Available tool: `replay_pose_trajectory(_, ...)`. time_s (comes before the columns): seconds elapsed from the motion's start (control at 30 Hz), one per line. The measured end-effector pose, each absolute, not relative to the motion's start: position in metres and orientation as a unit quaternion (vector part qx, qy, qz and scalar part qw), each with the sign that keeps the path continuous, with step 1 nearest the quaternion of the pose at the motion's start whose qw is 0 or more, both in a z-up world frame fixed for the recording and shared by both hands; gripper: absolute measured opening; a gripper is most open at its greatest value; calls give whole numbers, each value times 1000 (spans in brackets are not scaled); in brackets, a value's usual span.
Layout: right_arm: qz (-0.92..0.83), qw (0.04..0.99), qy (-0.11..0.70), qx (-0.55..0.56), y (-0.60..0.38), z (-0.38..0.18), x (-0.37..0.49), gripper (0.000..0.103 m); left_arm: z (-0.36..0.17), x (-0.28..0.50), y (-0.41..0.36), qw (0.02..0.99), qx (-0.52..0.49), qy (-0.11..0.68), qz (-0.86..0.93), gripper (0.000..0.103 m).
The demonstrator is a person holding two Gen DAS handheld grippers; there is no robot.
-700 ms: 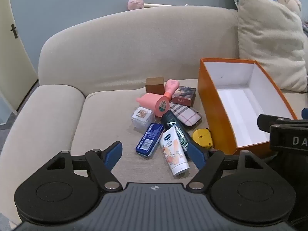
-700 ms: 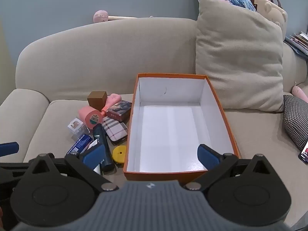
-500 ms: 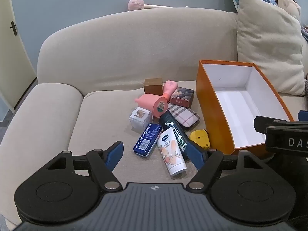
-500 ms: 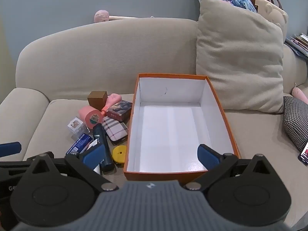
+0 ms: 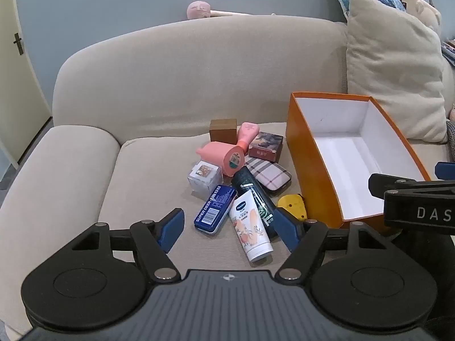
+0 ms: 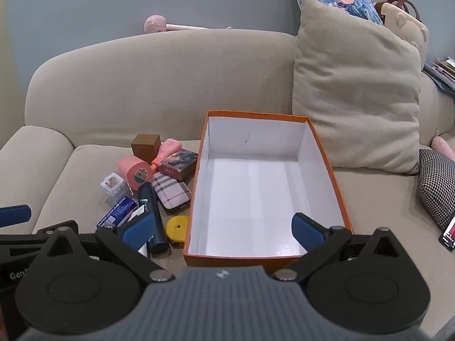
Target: Organize rigid objects
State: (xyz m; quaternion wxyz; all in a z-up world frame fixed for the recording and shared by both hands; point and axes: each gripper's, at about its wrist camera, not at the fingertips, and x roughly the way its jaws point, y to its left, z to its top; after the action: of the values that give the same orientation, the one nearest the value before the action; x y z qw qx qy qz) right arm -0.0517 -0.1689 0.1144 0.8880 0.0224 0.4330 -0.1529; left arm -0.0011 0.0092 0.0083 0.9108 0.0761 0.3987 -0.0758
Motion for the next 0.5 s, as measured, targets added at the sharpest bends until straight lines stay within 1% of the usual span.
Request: replay_pose_trajectory(0.5, -151, 887, 435, 17, -167, 110, -53, 102, 0, -2, 10, 907, 67, 408, -76, 85)
